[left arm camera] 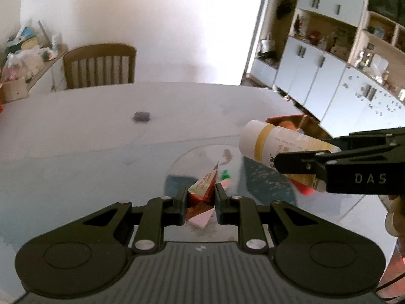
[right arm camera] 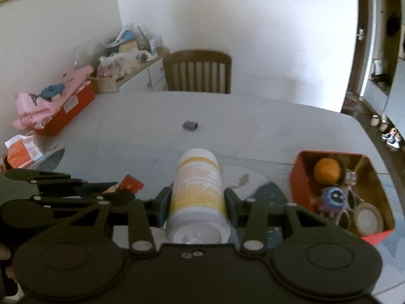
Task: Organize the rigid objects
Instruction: 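Carry wrapper and white bottle into the red tin box and open both tools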
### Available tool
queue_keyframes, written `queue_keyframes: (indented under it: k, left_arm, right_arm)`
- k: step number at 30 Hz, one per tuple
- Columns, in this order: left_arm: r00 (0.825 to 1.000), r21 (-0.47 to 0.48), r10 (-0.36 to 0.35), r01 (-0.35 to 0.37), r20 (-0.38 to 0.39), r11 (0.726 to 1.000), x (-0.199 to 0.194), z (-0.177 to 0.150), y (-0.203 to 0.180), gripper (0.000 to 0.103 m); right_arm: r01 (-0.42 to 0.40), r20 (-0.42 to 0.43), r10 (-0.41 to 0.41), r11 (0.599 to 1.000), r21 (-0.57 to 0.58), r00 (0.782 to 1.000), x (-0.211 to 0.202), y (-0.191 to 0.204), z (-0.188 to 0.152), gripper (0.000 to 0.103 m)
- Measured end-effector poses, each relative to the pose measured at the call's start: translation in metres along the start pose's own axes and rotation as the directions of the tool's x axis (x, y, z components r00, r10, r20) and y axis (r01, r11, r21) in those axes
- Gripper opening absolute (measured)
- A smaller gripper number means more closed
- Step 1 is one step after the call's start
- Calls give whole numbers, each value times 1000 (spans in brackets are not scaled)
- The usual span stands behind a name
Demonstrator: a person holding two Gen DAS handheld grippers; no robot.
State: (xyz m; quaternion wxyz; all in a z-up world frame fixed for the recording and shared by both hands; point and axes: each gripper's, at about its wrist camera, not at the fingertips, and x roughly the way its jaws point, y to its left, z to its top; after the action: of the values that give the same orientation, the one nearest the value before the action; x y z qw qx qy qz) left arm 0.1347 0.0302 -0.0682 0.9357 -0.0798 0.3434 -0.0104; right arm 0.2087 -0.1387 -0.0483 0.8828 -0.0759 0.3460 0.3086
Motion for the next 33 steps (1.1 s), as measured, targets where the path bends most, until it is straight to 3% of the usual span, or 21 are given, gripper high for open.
queue_keyframes:
  k: [11, 24, 33]
  left_arm:
    - [997, 79, -72, 70, 23, 994, 2, 22, -48, 21]
    - [994, 141, -102, 105, -31, 984, 50, 35, -135, 21]
    - [994, 170, -77, 88, -72, 981, 91, 45, -189, 21]
  right_arm:
    - [71, 50, -76, 993, 92, 996, -29, -51, -6, 44]
    - [141, 54, -151, 978, 154, 987, -37, -159, -13, 44]
    - [164, 33, -171, 975, 151, 985, -18, -228, -16, 44]
